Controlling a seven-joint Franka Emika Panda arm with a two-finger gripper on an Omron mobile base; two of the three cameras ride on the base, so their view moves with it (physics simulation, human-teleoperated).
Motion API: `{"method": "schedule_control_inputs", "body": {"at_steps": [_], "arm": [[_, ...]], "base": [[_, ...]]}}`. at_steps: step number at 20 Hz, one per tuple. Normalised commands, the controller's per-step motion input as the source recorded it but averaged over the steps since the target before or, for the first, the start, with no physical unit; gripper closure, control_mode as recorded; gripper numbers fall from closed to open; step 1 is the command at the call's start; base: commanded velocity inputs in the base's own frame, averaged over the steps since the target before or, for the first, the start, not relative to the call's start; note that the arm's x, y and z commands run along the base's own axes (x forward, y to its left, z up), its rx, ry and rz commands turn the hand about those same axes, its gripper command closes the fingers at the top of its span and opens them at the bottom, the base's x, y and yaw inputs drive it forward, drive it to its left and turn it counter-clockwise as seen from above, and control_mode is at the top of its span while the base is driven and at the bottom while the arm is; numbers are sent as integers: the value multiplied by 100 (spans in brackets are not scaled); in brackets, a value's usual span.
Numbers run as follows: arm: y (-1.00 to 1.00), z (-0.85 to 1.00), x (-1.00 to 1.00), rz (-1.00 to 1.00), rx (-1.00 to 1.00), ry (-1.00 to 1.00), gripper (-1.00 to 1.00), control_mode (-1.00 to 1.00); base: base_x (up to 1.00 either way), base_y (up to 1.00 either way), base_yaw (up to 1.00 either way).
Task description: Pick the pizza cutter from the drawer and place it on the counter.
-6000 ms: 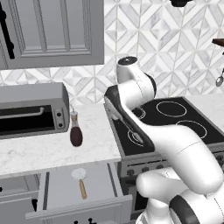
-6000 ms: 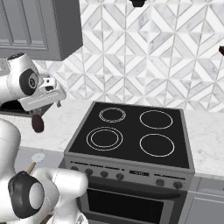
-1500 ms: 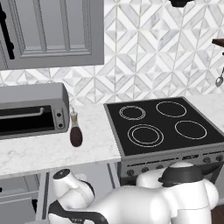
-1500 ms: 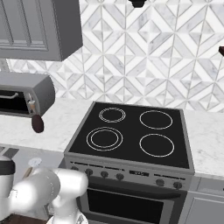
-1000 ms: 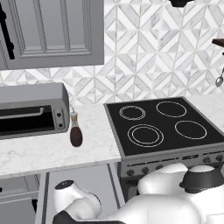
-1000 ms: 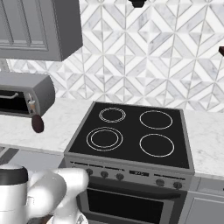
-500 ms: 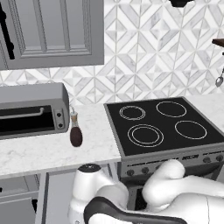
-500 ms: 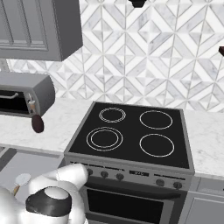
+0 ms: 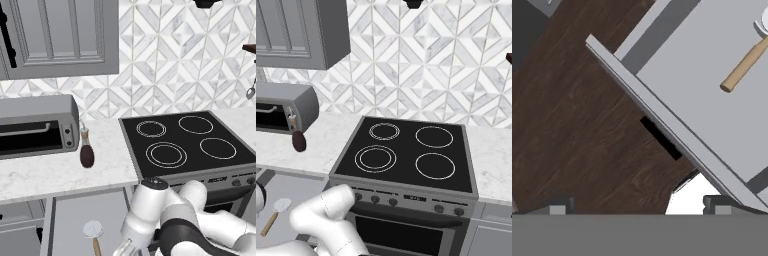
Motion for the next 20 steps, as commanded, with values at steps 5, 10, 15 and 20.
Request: {"method": "schedule_control_inputs", "body": {"at_steps": [5,10,15,20], "arm": [[0,-1,8,-1,0,5,-100,-100],[0,0,32,-4,0,5,-100,-100],[0,0,15,-7,0,5,-100,-100],[36,0,37,-15,0,3,-100,-100]], "base": [[0,0,0],[0,0,0],[0,0,0],[0,0,0]]}}
